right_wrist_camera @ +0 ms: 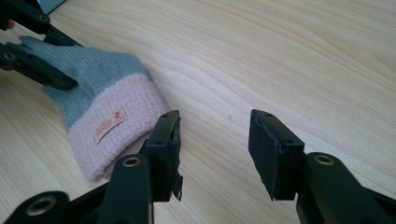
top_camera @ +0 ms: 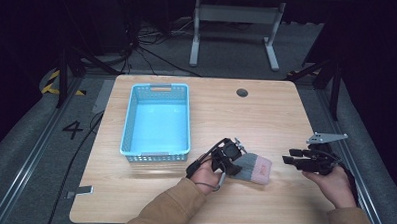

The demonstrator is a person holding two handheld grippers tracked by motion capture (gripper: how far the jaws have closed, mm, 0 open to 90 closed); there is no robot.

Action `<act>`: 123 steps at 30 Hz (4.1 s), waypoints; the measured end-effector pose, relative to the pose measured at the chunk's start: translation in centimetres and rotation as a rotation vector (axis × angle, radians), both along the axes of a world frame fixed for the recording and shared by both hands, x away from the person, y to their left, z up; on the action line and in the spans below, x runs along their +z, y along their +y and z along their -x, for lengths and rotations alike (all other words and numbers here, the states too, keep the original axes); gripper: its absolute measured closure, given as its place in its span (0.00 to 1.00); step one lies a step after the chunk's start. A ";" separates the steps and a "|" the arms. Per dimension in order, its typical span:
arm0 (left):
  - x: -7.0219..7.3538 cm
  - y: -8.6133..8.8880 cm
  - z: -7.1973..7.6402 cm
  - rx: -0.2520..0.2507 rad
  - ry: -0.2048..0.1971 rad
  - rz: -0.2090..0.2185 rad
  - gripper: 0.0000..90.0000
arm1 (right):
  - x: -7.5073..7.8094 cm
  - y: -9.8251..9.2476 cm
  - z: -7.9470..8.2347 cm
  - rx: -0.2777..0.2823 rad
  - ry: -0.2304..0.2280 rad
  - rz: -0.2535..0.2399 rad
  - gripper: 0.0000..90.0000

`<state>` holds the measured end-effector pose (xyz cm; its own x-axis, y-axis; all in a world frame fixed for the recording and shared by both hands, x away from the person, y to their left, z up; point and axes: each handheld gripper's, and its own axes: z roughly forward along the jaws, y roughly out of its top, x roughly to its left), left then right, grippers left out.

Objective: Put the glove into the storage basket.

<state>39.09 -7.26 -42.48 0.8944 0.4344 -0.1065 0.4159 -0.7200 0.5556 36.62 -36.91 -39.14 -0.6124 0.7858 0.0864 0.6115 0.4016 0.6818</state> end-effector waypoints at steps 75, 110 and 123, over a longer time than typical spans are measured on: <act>10.4 24.4 -5.9 0.326 -0.137 0.158 0.72 | -2.3 1.9 -2.1 0.050 0.026 -0.019 0.59; 4.1 25.1 -12.5 0.368 0.022 -0.002 0.71 | -3.0 0.6 -0.2 0.008 0.043 -0.012 0.57; 2.3 24.4 -14.0 0.390 0.055 -0.070 0.70 | -3.2 0.8 -0.1 0.034 0.043 -0.009 0.57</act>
<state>53.11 17.17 -40.17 0.6544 0.7484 -0.1077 0.6934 -0.5372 0.4802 36.76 -36.15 -42.32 -0.6342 0.7638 0.1203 0.6267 0.4167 0.6585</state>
